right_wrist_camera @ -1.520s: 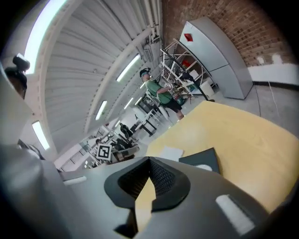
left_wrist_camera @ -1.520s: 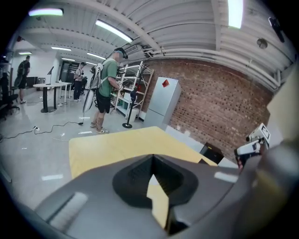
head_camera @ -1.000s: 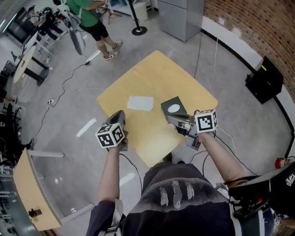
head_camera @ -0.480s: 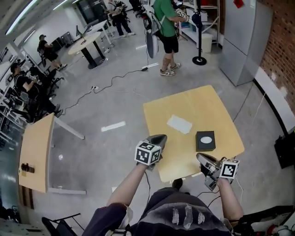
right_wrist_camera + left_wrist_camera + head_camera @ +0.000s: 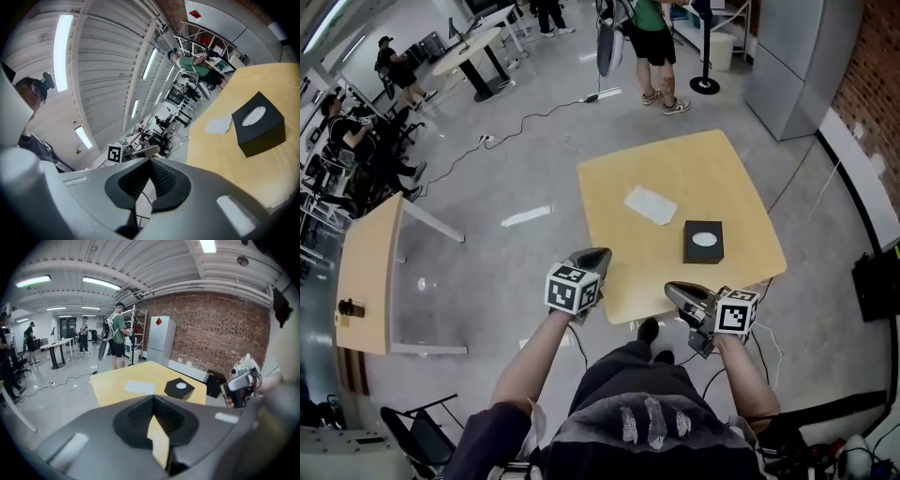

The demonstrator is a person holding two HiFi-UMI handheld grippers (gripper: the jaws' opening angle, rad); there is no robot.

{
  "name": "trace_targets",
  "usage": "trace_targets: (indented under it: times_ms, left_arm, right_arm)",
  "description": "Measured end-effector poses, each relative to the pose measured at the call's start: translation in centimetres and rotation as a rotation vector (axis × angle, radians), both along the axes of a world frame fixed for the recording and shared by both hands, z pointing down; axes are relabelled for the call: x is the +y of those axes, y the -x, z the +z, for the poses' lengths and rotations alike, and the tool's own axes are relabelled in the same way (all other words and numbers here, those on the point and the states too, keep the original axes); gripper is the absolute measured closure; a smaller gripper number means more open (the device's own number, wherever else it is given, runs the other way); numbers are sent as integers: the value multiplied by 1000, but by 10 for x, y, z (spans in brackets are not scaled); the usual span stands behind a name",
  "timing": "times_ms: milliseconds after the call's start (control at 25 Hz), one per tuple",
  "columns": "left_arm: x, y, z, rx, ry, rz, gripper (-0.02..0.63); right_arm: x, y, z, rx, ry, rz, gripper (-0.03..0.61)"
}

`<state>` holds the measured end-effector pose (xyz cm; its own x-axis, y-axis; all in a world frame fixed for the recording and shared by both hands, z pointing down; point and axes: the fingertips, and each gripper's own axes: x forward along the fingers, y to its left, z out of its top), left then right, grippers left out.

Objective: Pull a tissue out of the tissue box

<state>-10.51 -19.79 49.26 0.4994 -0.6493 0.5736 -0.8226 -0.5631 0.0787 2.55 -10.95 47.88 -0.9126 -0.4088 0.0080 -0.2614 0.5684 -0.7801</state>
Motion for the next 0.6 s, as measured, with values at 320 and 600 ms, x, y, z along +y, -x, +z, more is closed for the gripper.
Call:
trace_targets:
  times_ms: [320, 600]
  left_arm:
    - [21, -7, -12, 68, 6, -7, 612]
    - [20, 9, -23, 139, -33, 23, 612]
  right_arm:
    - [14, 18, 6, 64, -2, -52, 578]
    - [7, 19, -11, -51, 52, 72, 578]
